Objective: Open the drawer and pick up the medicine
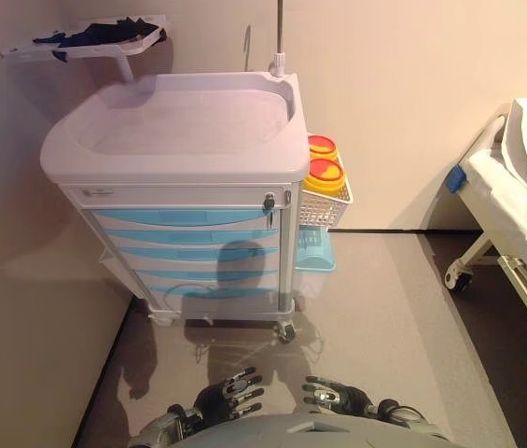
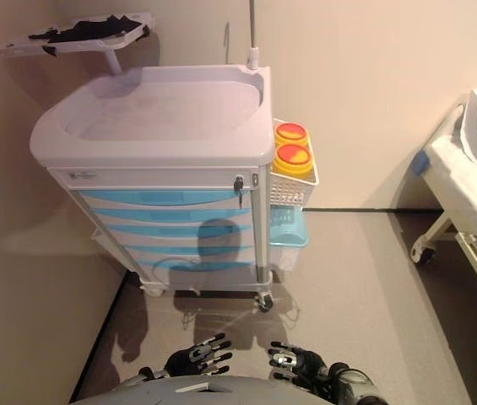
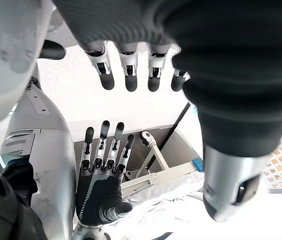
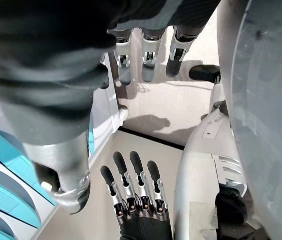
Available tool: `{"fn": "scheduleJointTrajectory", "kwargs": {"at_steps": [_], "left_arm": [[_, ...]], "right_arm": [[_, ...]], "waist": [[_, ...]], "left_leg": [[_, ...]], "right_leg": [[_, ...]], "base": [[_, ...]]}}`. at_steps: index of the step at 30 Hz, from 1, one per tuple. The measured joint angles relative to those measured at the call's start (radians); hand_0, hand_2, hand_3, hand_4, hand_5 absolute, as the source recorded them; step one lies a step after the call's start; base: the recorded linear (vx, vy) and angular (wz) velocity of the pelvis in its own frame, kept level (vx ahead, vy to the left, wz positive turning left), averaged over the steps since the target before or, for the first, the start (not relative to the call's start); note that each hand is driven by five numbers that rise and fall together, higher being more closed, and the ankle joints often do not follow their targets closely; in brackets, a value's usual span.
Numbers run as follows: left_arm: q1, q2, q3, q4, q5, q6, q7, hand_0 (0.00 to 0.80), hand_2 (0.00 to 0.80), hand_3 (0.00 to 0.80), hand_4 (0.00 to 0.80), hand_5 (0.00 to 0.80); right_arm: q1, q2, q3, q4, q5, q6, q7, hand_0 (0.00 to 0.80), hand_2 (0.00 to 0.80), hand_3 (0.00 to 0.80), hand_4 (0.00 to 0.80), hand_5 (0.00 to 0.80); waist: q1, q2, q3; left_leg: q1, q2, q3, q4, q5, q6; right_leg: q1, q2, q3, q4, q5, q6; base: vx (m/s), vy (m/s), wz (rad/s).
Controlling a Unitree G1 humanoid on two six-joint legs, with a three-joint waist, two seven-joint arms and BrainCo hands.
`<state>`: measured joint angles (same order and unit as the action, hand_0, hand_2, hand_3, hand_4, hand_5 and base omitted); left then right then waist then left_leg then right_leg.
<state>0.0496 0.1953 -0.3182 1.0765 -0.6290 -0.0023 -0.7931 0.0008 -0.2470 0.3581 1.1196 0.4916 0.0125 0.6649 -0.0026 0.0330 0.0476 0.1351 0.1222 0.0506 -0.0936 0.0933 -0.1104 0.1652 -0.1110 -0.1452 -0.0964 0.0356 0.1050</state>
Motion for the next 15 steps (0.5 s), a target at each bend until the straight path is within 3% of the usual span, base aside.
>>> {"fn": "scheduleJointTrajectory", "kwargs": {"at_steps": [10, 15], "left_arm": [[0.001, -0.002, 0.0, 0.0, -0.034, 0.0, -0.017, 0.0, 0.0, 0.0, 0.0, 0.0], [0.009, -0.006, 0.007, -0.003, -0.12, -0.052, -0.024, 0.0, 0.0, 0.0, 0.0, 0.0]], "right_arm": [[-0.003, 0.0, 0.0, 0.005, 0.0, 0.0, 0.006, 0.0, 0.0, 0.0, 0.0, 0.0], [-0.003, -0.001, 0.0, 0.005, 0.0, 0.001, 0.017, 0.0, 0.0, 0.0, 0.0, 0.0]], "waist": [[0.001, -0.002, 0.002], [0.002, -0.003, 0.003]], "left_leg": [[0.0, 0.0, 0.0, 0.0, 0.0, 0.0], [-0.001, 0.0, -0.002, 0.0, 0.0, 0.0]], "right_leg": [[0.0, 0.0, 0.0, 0.0, 0.0, 0.0], [0.0, 0.0, -0.002, 0.0, 0.0, 0.0]], "base": [[0.0, 0.0, 0.0], [0.0, 0.0, 0.0]]}}
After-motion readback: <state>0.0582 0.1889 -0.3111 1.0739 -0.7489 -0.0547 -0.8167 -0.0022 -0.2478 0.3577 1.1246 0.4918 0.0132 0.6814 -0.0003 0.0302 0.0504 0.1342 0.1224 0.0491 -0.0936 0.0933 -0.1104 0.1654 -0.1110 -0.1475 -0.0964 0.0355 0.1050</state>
